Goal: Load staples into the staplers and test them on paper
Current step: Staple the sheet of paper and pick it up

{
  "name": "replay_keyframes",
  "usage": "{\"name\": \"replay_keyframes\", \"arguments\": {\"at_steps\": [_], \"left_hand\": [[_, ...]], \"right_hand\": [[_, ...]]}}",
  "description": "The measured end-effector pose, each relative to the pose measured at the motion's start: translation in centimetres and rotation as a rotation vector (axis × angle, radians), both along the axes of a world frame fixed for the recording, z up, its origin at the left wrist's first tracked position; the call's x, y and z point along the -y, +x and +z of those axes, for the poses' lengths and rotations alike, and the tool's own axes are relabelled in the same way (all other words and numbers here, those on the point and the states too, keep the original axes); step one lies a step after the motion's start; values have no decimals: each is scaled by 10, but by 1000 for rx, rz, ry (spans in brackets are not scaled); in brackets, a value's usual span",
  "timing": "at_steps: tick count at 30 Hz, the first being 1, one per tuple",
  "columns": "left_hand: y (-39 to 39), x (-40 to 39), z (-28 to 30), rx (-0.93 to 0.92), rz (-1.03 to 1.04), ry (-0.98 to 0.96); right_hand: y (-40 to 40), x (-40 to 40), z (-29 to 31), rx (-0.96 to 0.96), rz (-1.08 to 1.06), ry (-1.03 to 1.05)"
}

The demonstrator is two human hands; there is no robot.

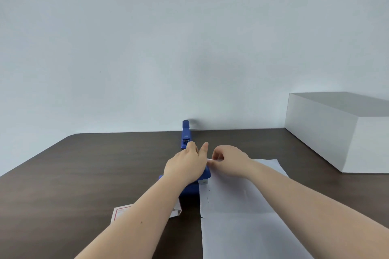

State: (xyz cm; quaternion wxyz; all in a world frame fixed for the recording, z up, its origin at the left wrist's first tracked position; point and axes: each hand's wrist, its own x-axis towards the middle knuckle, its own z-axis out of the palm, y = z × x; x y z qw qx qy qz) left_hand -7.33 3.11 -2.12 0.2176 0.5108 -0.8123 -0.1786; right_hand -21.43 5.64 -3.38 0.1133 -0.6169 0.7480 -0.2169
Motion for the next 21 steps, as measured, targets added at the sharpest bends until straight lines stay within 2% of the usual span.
{"name": "replay_keyframes", "arguments": {"at_steps": [3,9,18,21], "left_hand": [[-3,3,-10,110,14,-23],[-5,8,-14,175,25,-5],[-14,6,-19,340,29,-234],[-15,9,-20,345,0,-180]], "right_hand": [[-1,-4,-1,29,27,-10],[-2,-6,-7,44,55,-17],[-10,7,-15,36,86,-14],[-10,9,-17,32,88,-16]]}}
